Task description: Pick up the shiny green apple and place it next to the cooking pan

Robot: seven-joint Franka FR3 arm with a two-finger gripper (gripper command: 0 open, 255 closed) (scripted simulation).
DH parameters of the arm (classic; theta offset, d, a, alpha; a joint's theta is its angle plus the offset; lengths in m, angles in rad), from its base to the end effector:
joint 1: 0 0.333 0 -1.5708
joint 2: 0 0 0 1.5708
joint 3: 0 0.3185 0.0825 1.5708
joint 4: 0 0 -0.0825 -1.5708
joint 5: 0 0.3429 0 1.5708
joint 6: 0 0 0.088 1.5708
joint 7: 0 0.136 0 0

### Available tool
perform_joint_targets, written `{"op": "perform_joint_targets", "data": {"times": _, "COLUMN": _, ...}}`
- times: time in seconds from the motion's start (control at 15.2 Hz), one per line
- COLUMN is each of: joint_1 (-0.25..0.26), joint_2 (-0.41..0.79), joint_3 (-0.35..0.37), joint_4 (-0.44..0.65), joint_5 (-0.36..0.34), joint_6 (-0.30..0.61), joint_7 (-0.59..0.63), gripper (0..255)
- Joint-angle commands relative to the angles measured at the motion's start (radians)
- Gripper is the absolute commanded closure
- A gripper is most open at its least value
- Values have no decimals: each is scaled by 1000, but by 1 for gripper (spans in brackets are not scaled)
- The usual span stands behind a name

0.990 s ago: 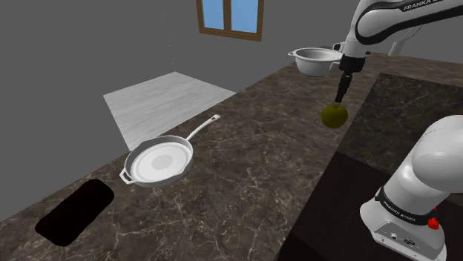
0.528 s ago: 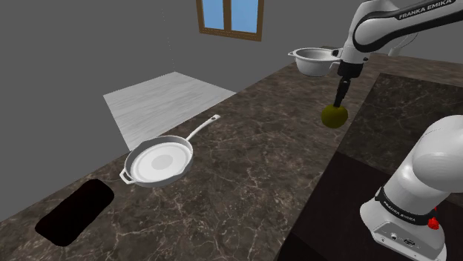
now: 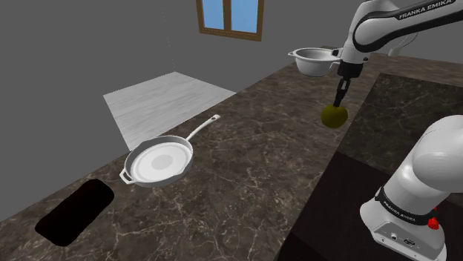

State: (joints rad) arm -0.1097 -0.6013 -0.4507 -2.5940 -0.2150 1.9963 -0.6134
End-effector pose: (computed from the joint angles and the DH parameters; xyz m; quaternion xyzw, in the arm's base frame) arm 0.2707 -0.1911 0.4201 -0.9934 -0.1106 -0.0006 0.0319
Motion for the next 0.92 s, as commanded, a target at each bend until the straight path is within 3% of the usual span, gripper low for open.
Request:
{"op": "perform_joint_targets", "data": {"times": 0.0, "joint_1": 0, "joint_2": 0, "joint_3": 0, "joint_4": -1, "joint_5": 0, "joint_6": -1, "joint_7": 0, "gripper": 255}}
{"op": "perform_joint_targets", "data": {"times": 0.33, "joint_1": 0, "joint_2": 1, "joint_3": 0, "joint_4": -1, "joint_5": 0, "joint_6": 0, "joint_7": 0, "gripper": 255}}
{"op": "perform_joint_targets", "data": {"times": 0.86, "joint_1": 3, "joint_2": -31, "joint_3": 26, "joint_4": 85, "joint_5": 14, "joint_6": -118, "joint_7": 5, "gripper": 255}}
